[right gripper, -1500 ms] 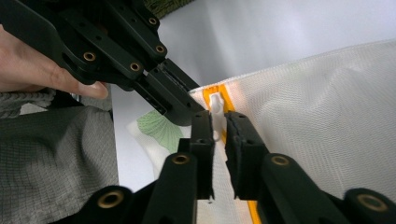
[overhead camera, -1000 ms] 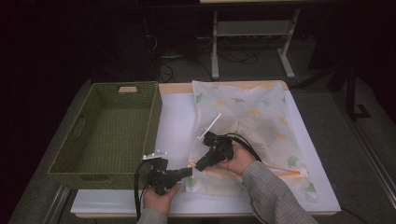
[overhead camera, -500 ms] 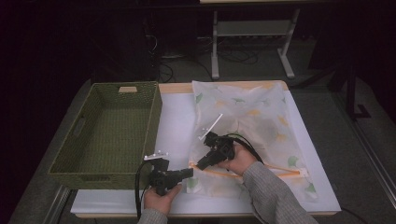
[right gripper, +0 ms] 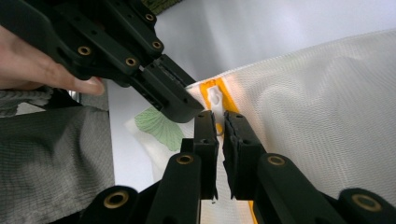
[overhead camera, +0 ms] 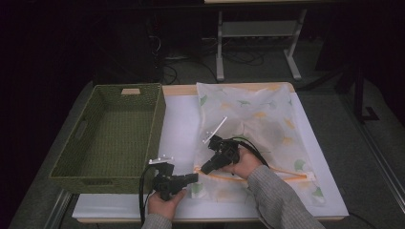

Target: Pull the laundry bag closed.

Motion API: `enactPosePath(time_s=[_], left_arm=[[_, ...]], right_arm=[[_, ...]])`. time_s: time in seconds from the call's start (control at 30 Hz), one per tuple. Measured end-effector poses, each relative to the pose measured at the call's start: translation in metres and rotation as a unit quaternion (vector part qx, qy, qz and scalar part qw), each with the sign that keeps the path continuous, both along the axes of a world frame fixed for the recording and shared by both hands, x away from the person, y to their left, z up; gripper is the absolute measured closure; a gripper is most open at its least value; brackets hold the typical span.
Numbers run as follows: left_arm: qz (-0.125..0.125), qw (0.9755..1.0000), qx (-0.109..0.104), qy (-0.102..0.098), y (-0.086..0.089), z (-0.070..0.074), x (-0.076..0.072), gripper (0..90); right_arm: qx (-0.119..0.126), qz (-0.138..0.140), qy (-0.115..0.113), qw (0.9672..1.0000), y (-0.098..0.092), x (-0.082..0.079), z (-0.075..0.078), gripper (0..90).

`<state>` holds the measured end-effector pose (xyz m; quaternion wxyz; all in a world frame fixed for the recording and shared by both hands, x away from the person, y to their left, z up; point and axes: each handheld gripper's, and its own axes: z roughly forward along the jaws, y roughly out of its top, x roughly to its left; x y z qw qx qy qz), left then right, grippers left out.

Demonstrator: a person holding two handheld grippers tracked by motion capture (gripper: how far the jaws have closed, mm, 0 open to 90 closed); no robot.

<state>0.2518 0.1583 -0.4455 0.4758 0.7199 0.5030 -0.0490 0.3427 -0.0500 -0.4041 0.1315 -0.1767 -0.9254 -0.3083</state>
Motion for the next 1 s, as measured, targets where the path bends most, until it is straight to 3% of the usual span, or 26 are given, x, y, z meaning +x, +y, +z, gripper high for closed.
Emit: enactPosePath(time_s=[0.2,0.6,1.0], left_arm=[[0.003,1.0000,-0.006,0.002,0.0004,-0.0004,-0.0002,87.8],[-0.005,0.9999,-0.010,0.004,-0.0045,-0.0010,-0.0016,87.9],[0.004,0.9999,-0.013,-0.001,-0.0003,-0.0005,-0.0017,88.0]], right_arm=[[0.007,-0.002,-0.004,1.0000,0.0007,-0.0009,0.0016,88.4],[0.032,-0.017,-0.002,0.9993,0.0016,-0.0014,0.0039,88.0],[0.035,-0.019,0.008,0.9992,-0.0003,-0.0012,-0.0005,86.6]])
